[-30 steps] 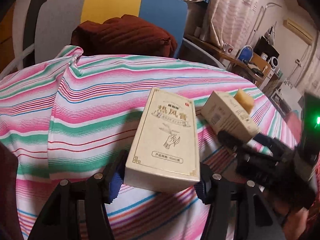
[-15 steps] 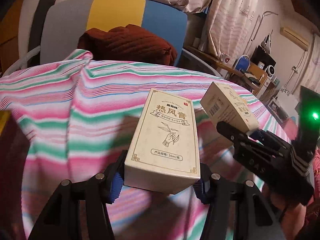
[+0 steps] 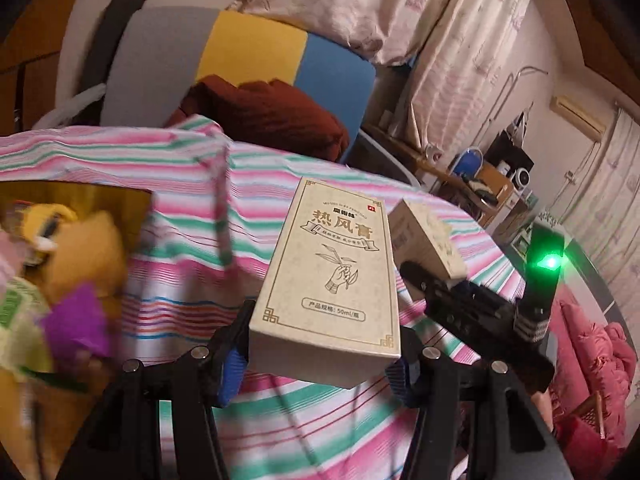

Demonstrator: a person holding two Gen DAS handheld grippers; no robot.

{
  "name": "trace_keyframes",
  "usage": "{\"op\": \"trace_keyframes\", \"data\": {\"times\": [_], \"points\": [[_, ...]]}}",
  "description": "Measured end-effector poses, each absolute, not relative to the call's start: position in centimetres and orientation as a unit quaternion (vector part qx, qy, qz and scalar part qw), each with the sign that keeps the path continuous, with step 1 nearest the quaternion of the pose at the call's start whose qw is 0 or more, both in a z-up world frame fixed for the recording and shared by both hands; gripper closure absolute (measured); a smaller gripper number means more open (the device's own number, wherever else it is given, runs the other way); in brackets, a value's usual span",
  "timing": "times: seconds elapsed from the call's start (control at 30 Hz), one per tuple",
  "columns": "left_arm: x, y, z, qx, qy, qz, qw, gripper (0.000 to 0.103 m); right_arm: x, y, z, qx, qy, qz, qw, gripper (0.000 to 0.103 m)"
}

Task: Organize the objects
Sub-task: 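Carry both white medicine boxes over the gold tray, then release both white medicine boxes into the gold tray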

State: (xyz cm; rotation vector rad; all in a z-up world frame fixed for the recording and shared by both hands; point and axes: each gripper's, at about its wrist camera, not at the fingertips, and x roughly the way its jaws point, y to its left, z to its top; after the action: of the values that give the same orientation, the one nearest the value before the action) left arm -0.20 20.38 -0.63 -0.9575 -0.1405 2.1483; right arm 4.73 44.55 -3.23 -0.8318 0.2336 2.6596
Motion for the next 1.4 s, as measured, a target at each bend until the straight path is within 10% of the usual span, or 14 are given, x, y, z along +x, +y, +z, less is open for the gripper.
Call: {"op": "trace_keyframes", "data": {"times": [1.0,1.13,1.4], "points": [[-14.0,-4.9,1.5,-0.422,-0.125,0.882,0.171,0.047,-3.7,18.7,-0.3,-0.351,0.034,0.931,-0.090,0.050],[-15.3,-4.5,0.2,-0.455,-0.092,0.866,0.189,0.047,-3.1,18.8,-0.1,-0.340,0.052,0.936,-0.078,0.018],[-16.2,-4.3,-2.2,-0.487,-0.089,0.846,0.198,0.046,-1.5,19.5,0.9,-0.312,0.084,0.944,-0.068,0.016]]}}
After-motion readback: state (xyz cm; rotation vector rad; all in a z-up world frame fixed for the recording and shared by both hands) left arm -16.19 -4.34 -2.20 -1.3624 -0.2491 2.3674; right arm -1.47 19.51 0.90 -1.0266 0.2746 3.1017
